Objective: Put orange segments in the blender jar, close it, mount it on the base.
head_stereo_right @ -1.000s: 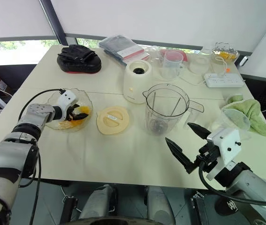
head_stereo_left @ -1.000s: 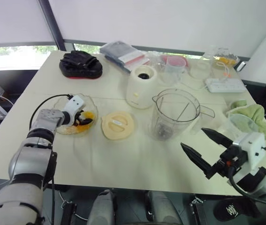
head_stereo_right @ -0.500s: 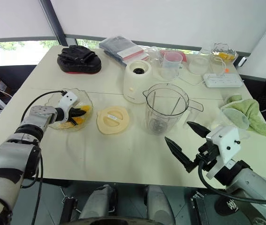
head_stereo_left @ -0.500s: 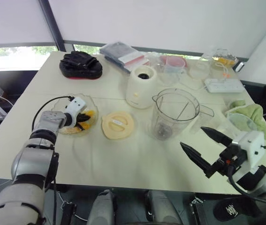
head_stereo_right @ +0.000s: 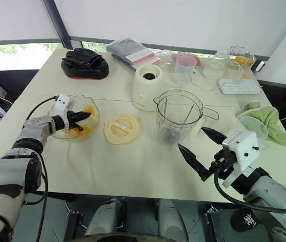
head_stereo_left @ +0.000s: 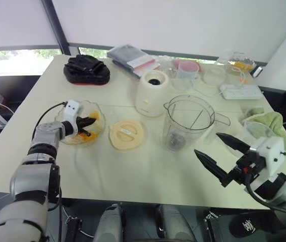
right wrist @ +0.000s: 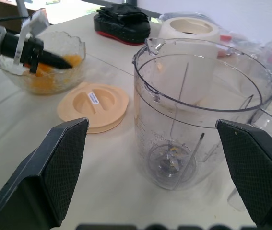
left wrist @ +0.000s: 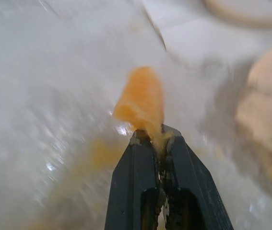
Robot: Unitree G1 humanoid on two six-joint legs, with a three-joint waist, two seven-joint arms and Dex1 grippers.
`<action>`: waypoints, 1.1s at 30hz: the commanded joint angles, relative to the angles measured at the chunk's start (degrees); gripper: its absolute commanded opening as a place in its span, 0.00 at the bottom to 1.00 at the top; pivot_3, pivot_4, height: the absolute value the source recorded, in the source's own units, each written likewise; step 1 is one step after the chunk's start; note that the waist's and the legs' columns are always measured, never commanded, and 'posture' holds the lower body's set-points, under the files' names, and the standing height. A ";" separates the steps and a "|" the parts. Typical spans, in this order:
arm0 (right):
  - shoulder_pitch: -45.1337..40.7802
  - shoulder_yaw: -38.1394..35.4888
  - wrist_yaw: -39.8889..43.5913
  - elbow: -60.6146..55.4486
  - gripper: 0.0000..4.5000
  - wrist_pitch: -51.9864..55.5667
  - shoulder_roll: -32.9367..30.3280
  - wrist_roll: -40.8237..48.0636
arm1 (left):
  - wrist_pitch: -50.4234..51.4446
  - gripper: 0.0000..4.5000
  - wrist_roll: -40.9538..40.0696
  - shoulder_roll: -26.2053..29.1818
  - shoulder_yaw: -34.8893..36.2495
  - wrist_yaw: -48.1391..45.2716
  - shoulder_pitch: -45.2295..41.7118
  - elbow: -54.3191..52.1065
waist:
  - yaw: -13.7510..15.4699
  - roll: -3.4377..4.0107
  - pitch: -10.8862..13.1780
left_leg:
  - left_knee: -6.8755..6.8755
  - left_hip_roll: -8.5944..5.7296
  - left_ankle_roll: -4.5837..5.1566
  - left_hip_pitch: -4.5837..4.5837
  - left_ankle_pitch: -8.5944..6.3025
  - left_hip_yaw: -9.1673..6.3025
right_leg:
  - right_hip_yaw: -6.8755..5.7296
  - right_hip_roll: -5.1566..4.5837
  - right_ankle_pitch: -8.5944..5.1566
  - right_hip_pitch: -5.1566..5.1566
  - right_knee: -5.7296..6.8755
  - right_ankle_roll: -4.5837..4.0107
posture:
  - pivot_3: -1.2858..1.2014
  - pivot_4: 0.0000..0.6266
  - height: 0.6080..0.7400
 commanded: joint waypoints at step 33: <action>-4.27 3.19 5.08 4.18 1.00 0.57 -0.74 -1.82 | 14.53 1.00 1.33 2.67 -5.21 8.35 9.35 -25.85 | 0.00 0.00 0.00 | 0.02 0.04 0.00 -0.01 -0.01 -0.01 | -0.01 -0.05 -0.01 0.00 -0.02 -0.01 | 0.52 0.24 1.00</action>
